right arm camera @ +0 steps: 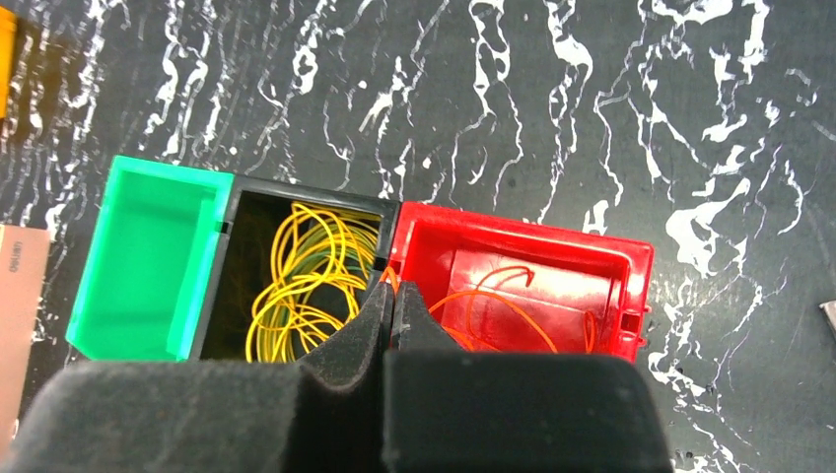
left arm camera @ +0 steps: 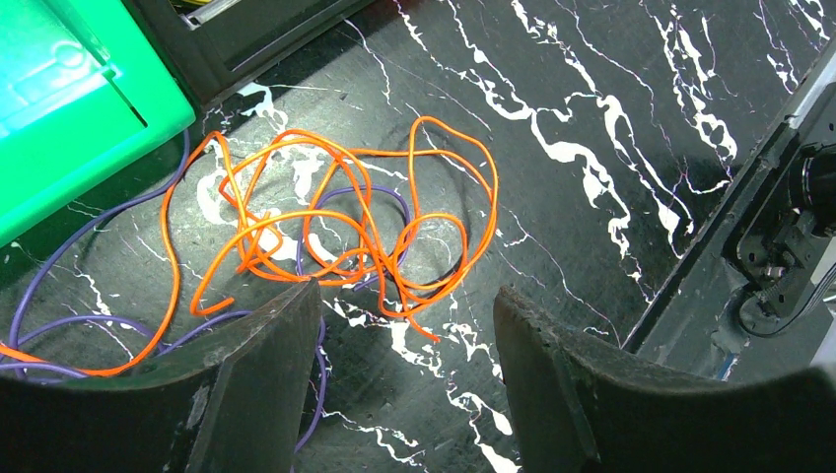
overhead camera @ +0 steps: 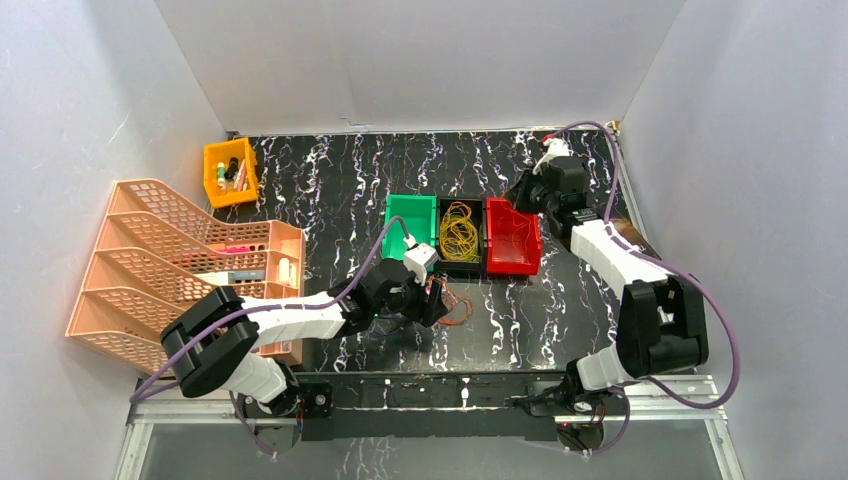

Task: Untangle the cables
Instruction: Place the cable in the bin.

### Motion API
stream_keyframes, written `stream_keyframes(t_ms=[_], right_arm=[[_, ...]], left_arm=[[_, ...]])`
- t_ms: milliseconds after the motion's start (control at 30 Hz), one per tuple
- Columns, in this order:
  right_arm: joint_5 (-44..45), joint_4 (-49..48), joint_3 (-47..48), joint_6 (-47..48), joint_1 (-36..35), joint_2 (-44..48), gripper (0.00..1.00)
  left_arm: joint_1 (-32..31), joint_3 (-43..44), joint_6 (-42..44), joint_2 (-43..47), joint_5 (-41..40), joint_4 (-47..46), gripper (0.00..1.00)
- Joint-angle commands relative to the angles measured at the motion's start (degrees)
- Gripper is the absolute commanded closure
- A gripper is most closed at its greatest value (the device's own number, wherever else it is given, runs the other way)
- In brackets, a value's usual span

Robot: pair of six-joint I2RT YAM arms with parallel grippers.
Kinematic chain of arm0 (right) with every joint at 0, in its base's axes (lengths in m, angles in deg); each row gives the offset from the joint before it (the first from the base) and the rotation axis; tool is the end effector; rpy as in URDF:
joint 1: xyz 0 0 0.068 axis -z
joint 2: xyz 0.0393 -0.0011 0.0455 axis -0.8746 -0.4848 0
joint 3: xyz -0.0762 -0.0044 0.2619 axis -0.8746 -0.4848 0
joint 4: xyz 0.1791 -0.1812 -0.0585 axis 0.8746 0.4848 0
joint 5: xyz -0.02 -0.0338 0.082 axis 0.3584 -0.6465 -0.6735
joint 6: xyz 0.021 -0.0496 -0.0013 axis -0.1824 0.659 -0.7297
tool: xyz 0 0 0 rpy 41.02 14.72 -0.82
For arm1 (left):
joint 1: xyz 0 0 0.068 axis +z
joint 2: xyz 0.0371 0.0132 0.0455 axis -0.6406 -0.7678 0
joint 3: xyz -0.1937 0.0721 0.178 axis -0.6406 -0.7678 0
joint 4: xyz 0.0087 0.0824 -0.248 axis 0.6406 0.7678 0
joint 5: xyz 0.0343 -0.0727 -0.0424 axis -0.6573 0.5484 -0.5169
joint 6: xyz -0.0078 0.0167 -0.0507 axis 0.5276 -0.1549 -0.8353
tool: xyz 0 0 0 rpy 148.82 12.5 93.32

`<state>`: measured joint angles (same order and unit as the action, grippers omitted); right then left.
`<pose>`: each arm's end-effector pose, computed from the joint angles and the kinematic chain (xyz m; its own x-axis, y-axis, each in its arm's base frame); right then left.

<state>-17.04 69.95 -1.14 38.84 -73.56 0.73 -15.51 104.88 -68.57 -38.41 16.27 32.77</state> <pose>0.3203 0.0763 0.2726 -0.4674 0.2327 -0.8529 -0.1941 0.9142 0.3558 0.1609 -0.2365 0.1862 -0.5402 0.1328 -0.8310 0.7036 0.6130 -0.3594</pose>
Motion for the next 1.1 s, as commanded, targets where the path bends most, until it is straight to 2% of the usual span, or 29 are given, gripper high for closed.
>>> stream_keyframes(t_ms=[0, 100, 300, 500, 833, 1067], right_arm=[[0.35, -2.16, 0.35, 0.17, 0.27, -2.44, 1.0], [0.64, -1.49, 0.86, 1.04, 0.25, -3.99, 1.0], [1.86, 0.65, 2.15, 2.64, 0.27, -4.79, 0.8], [3.45, 3.63, 3.65, 3.61, 0.3, -1.23, 0.69], [3.48, 9.98, 2.98, 6.1, 0.26, 6.69, 0.65], [4.01, 19.07, 2.54, 4.61, 0.25, 11.93, 0.61]], left_arm=[[-0.35, -0.33, -0.28, 2.22, -0.01, 0.11, 0.37], [-0.34, -0.34, -0.35, 2.2, -0.14, 0.15, 0.37], [-0.34, -0.21, -2.36, 2.16, 1.36, -0.02, 0.36], [-0.29, 1.93, -3.18, 1.6, 2.43, 0.86, 0.36], [-0.32, 2.07, -1.69, 3.96, -0.82, 2.57, 0.35], [-0.28, 4.55, -0.97, 3.54, -1.92, 4.29, 0.35]])
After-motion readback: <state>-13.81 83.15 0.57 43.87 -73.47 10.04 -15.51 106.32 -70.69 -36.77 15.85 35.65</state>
